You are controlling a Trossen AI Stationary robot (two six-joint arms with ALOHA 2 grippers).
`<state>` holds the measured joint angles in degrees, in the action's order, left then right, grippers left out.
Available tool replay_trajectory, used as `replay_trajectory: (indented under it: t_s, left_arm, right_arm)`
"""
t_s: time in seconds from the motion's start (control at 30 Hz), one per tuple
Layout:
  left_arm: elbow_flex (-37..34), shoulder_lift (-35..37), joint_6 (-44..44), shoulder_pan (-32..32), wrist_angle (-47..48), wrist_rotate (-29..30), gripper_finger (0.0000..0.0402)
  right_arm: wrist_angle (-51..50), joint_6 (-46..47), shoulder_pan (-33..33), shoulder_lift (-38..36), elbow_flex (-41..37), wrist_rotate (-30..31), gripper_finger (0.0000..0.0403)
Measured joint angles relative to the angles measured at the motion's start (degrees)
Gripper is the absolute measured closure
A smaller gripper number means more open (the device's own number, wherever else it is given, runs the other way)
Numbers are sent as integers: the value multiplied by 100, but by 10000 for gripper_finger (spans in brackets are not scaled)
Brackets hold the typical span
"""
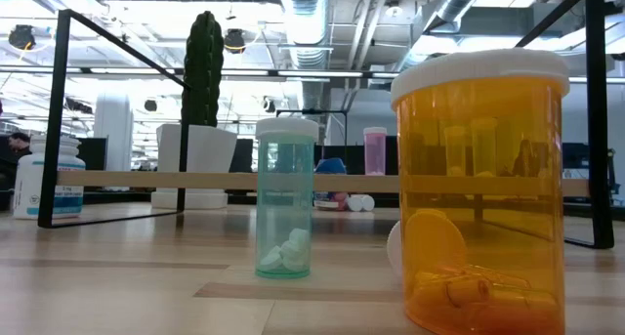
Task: Pick and place medicine bottles onto shelf by color
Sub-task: Put the orange pill bottle on the shelf
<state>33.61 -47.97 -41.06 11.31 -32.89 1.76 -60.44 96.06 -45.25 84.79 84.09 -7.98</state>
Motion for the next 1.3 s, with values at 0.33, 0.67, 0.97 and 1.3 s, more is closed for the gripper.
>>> replay_trajectory:
  t_s: [0.33,0.67,0.97,1.3]
  left_arm:
    - [37,4,22,-2,-483,-7,8]
    - [42,42,31,-2,-518,19,8]
    - [42,39,135,-2,-515,187,8]
    - [42,39,356,-3,-520,969,8]
  right_arm:
    - [-106,324,-106,912,0,-34,222]
    - [-1166,75,-136,1283,2,17,181]
    - [-1203,-396,-261,1677,2,17,178]
    - [-1149,-336,-584,1860,-209,32,178]
